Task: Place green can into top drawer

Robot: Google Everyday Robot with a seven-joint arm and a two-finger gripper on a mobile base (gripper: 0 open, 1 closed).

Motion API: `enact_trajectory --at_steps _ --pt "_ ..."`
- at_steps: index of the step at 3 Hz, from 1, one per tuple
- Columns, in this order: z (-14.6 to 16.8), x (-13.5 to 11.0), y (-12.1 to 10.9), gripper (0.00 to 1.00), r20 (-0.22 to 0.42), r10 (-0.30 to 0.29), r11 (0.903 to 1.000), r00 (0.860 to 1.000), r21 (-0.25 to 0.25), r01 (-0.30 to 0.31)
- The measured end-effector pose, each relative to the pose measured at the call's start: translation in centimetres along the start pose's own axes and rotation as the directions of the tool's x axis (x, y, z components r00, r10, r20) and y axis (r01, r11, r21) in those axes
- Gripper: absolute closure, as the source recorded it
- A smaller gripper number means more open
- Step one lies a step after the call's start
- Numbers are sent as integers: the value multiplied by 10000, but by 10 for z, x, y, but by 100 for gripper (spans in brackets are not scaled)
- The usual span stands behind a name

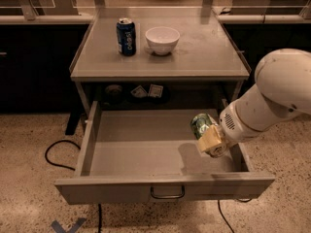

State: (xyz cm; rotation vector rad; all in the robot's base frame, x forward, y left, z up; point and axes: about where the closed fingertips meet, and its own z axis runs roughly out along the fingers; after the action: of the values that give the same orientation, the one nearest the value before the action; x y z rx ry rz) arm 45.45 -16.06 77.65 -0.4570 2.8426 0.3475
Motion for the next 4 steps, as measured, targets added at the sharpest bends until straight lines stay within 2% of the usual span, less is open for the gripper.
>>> enact_trajectory --at_steps 1,2,3,4 --pt "37 -28 -20 100 423 150 9986 9990 -517 -128" --pt "101 -59 -38 100 99 313 9952 9995 -927 -302" --pt "121 -54 -40 100 -226 405 9932 9989 -1083 -427" --pt "167 -55 -42 100 -261 808 9850 9964 -1505 -838"
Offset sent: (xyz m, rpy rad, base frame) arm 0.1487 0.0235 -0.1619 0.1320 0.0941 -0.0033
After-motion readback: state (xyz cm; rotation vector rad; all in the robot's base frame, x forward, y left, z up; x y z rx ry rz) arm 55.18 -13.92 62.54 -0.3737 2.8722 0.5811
